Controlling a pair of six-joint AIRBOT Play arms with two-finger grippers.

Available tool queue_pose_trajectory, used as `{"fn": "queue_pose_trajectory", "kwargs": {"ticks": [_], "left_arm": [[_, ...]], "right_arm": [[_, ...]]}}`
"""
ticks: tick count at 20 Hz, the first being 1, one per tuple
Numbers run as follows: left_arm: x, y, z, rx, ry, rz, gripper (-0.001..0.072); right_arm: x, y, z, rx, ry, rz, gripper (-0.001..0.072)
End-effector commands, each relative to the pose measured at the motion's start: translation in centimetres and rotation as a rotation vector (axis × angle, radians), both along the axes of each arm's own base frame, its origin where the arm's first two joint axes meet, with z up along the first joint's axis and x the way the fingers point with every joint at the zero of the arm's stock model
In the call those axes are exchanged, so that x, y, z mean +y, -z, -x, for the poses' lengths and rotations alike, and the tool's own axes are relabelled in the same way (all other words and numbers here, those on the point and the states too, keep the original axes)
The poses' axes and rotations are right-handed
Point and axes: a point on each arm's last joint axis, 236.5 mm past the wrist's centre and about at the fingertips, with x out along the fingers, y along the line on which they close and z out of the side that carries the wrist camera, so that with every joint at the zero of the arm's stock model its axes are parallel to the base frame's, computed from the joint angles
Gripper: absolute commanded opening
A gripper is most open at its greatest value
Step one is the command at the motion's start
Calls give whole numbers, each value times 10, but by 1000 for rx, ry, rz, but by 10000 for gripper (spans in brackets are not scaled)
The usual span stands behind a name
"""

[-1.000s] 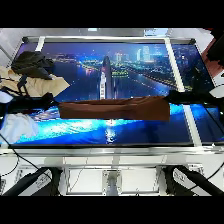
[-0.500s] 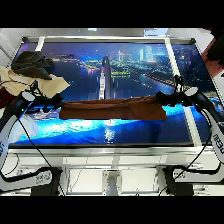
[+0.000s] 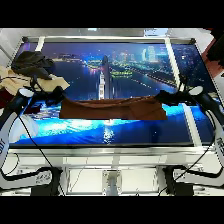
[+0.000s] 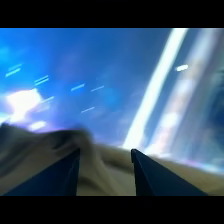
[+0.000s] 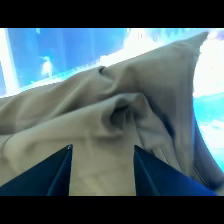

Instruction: Fold the shirts.

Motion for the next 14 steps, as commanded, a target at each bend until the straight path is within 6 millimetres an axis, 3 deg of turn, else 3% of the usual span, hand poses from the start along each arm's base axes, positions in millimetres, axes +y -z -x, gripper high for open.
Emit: {"fn": "queue_pose_trajectory", "kwargs": {"ticks": [1,4,5,6,7,9,10,11,14], "left_arm": [[-35,-81,-32,-244,60,190,390],[-73,-184,-40,-619,217,348,405],[-86,-216,-35,-741,266,383,405],[-95,-231,-33,-801,290,389,406],[-105,-234,-35,-812,305,361,423],[-120,-216,-38,-777,330,267,424],[-127,-203,-38,-749,352,213,428],[-135,-188,-35,-717,384,158,503],[-169,-142,-19,-642,543,-49,508]], "right_arm": [[-29,-38,18,-42,24,31,452],[-67,-57,29,-71,106,56,458],[-76,-58,33,-62,132,44,502],[-82,-56,37,-47,145,34,516],[-85,-55,42,-31,151,24,517],[-86,-52,50,-4,143,15,517],[-86,-51,51,0,133,23,525],[-88,-50,51,-2,125,38,528],[-92,-44,47,-2,136,42,529]]}}
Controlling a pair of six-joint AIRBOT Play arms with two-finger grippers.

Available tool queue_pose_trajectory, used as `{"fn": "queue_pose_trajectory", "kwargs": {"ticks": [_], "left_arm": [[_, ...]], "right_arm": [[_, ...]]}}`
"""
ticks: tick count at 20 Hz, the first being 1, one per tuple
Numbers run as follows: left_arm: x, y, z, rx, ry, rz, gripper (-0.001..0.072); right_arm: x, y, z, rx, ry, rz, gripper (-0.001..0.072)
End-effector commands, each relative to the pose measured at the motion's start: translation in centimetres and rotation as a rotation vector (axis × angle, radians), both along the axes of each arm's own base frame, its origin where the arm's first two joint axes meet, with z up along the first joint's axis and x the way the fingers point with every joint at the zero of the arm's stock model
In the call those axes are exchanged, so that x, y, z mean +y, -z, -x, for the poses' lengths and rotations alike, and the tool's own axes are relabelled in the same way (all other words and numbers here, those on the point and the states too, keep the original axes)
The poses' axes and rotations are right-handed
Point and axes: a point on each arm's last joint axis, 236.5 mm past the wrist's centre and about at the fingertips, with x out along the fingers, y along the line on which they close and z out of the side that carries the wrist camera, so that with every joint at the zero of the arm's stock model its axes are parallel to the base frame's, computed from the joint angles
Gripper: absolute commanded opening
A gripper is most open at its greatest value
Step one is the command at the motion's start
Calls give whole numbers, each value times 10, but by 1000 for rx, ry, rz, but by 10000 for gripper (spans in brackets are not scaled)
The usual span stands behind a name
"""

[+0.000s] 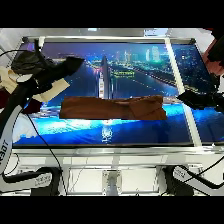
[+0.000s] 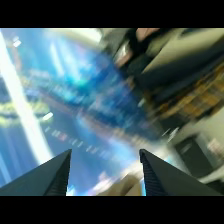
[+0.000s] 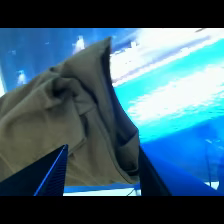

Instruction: Fold the shirts.

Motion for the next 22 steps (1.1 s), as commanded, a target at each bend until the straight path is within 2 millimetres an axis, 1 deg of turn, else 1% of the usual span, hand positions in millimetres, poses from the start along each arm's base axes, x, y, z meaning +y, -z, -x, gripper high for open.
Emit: {"fn": "queue_pose_trajectory", "kwargs": {"ticks": [1,2,3,4,5,6,7,8,9,10,11,13,15,17,20,21,22], "left_arm": [[-31,54,15,-7,66,-329,503],[-37,74,19,10,68,-435,503],[-44,89,22,16,67,-516,499],[-52,101,23,20,58,-575,461],[-60,110,25,30,50,-607,460],[-67,123,29,46,55,-640,460],[-72,137,33,74,67,-668,459],[-75,154,39,124,82,-687,459],[-77,171,43,185,102,-698,419],[-79,187,47,249,121,-702,409],[-80,198,47,290,133,-710,409],[-86,210,44,327,153,-710,409],[-91,215,36,347,152,-703,400],[-94,225,34,389,164,-701,400],[-95,245,44,472,188,-709,398],[-94,253,49,498,201,-717,356],[-93,258,54,519,214,-724,356]], "right_arm": [[-1,12,0,28,2,-28,535],[3,23,-1,56,1,-68,564],[11,35,-1,90,-2,-126,564],[19,48,-2,125,-6,-189,566],[26,60,-2,156,-17,-242,566],[31,73,-3,183,-18,-288,621],[34,85,-4,206,-14,-321,658],[37,97,-4,224,-21,-344,658],[38,108,-4,243,-18,-358,658],[38,116,-4,252,-24,-363,658],[38,122,-4,256,-25,-363,658],[37,128,-6,249,-31,-359,658],[40,128,-9,236,-35,-379,658],[44,127,-14,225,-27,-392,657],[64,126,-19,225,-51,-423,657],[72,127,-20,229,-67,-425,657],[80,127,-20,234,-87,-423,657]]}}
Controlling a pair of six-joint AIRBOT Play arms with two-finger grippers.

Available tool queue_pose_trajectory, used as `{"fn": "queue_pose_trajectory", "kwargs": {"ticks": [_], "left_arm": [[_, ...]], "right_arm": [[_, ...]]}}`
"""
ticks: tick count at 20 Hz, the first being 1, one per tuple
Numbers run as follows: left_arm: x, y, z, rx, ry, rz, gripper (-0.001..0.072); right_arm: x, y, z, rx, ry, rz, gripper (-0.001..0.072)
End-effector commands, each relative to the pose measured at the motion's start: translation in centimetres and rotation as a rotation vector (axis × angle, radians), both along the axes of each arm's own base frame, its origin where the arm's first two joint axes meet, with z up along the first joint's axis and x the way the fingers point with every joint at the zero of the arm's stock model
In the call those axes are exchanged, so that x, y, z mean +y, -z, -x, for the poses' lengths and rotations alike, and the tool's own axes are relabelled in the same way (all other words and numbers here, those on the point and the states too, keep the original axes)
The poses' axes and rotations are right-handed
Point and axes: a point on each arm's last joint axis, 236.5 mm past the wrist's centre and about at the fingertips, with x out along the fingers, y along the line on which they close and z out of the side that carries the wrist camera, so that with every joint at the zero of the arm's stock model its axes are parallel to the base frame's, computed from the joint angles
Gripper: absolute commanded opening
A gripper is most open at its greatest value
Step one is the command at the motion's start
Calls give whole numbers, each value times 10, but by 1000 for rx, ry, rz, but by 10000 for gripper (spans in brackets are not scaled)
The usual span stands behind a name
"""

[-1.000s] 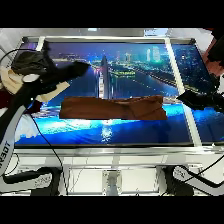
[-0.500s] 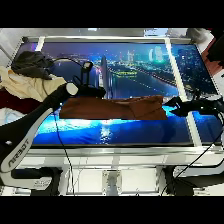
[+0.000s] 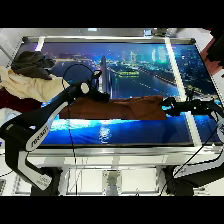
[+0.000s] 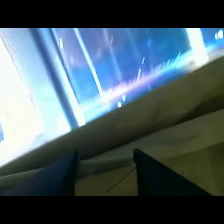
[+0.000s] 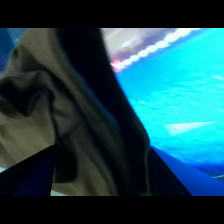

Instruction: Fold the shirts.

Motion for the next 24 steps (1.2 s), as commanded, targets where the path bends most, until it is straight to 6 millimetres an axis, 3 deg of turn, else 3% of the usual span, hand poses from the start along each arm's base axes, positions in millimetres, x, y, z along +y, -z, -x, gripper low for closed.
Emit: {"fn": "queue_pose_trajectory", "kwargs": {"ticks": [1,3,5,6,7,8,9,11,12,18,24], "left_arm": [[2,23,16,106,8,-27,355],[3,27,19,130,-3,-28,345],[3,26,19,129,-5,-27,335],[3,27,18,129,-9,-28,272],[3,27,18,130,-9,-28,258],[3,27,19,131,-10,-28,247],[3,27,19,135,-15,-27,211],[3,27,19,145,-31,-23,50],[3,27,19,148,-35,-21,10],[1,32,44,254,-32,-32,8],[-49,29,69,223,56,-11,8]], "right_arm": [[26,2,-3,-2,-48,-16,657],[40,-1,-4,-8,-74,-27,654],[52,-6,-8,-18,-74,-57,597],[56,-9,-10,-24,-72,-69,556],[61,-12,-12,-35,-74,-83,415],[66,-16,-14,-53,-87,-98,196],[70,-22,-16,-76,-91,-124,38],[80,-40,-18,-121,-110,-205,32],[84,-51,-17,-143,-119,-249,32],[87,-107,-12,-250,-198,-248,30],[86,-202,-27,-434,-281,-172,30]]}}
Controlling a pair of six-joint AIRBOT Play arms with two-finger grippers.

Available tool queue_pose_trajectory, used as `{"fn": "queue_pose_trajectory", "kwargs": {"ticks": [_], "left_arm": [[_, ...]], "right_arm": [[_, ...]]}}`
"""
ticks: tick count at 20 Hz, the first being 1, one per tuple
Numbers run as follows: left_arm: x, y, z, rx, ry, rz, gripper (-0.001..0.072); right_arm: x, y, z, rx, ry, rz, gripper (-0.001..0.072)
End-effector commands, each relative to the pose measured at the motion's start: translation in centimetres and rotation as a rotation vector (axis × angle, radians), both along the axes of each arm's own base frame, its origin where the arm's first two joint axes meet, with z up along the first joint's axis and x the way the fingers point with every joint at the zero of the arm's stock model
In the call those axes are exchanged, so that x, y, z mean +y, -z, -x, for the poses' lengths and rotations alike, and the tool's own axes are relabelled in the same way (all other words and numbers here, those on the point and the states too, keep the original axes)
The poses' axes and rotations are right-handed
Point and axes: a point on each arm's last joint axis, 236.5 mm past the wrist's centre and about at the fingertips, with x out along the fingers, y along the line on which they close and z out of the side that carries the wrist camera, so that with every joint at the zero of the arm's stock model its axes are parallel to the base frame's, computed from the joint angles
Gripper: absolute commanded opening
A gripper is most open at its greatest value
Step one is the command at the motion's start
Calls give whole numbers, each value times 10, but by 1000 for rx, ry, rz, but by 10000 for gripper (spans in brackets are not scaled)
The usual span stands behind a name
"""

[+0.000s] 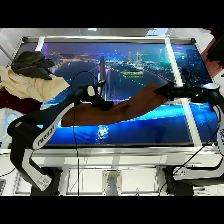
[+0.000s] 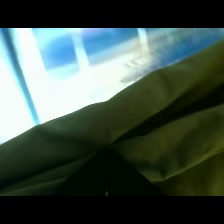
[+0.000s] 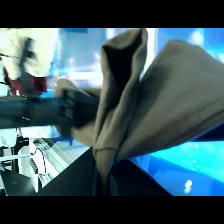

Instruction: Fold the shirts.

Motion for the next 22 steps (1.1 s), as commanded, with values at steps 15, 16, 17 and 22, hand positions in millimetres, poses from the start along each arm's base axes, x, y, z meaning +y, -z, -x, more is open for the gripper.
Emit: {"fn": "queue_pose_trajectory", "kwargs": {"ticks": [15,16,17,22], "left_arm": [[142,-214,-95,-380,-128,-280,10],[154,-224,-88,-364,-141,-273,10],[161,-227,-78,-334,-116,-263,11],[163,-202,-46,-195,4,-263,11]], "right_arm": [[212,-88,29,-286,-352,181,29],[232,-90,27,-334,-341,193,29],[250,-91,23,-376,-312,209,29],[243,-95,0,-370,-189,219,28]]}}
